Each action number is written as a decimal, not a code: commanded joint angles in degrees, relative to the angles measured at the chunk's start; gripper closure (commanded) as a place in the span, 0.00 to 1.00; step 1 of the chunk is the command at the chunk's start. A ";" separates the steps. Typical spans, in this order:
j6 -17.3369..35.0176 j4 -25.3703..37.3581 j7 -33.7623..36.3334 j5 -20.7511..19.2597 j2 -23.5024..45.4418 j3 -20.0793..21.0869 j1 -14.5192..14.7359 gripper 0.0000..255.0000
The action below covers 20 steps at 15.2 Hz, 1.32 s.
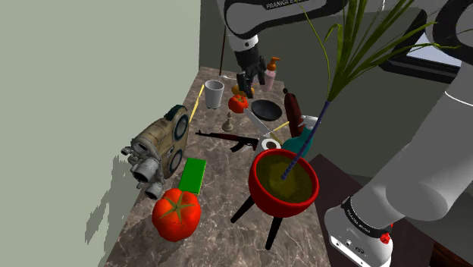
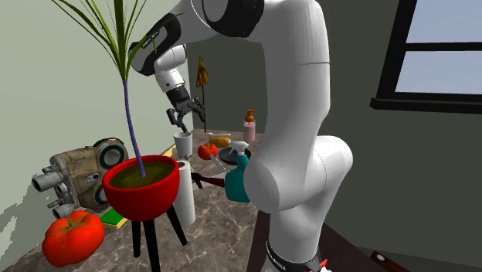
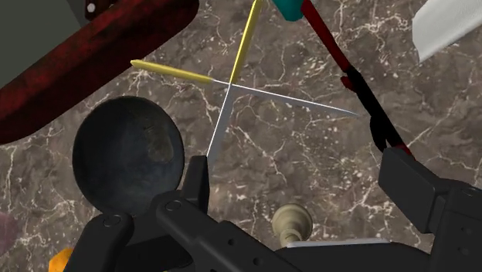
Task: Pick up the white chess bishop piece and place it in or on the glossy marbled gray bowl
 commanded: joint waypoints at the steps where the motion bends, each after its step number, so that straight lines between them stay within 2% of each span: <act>1: -1.76 5.37 0.38 -1.60 6.13 0.18 0.88 0.00; 8: -9.27 25.88 -0.40 -6.38 27.24 -0.72 5.01 0.00; 11: -13.92 37.86 -2.08 -8.16 37.63 -1.69 7.25 0.00; 13: -18.11 48.54 -4.02 -9.30 45.93 -2.64 9.02 0.00; 14: -18.96 50.72 -4.47 -9.44 47.51 -2.90 9.38 0.00; 20: -11.95 38.39 -2.44 -9.38 42.54 -2.42 7.31 0.00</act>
